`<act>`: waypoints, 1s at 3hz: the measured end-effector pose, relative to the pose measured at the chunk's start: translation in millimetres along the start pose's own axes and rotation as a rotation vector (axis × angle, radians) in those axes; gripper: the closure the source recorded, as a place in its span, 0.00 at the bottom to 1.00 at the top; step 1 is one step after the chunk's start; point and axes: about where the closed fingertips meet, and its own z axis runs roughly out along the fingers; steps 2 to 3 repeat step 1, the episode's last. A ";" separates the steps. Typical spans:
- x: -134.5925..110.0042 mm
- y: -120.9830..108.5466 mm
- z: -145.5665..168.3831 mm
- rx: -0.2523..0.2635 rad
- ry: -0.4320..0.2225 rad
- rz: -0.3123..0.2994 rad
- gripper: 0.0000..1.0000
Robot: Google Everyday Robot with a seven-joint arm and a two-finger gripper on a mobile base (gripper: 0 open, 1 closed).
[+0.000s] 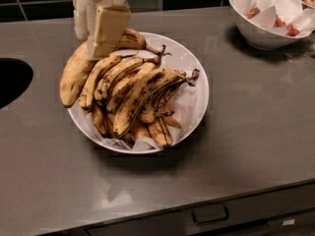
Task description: Pick banana from white bowl
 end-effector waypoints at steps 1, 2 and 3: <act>0.0 0.0 0.0 0.000 0.000 0.000 1.00; 0.0 0.0 0.0 0.000 0.000 0.000 1.00; 0.0 0.0 0.0 0.000 0.000 0.000 1.00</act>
Offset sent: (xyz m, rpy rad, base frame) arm 0.0000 0.0000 0.0000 0.0000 0.0000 0.0000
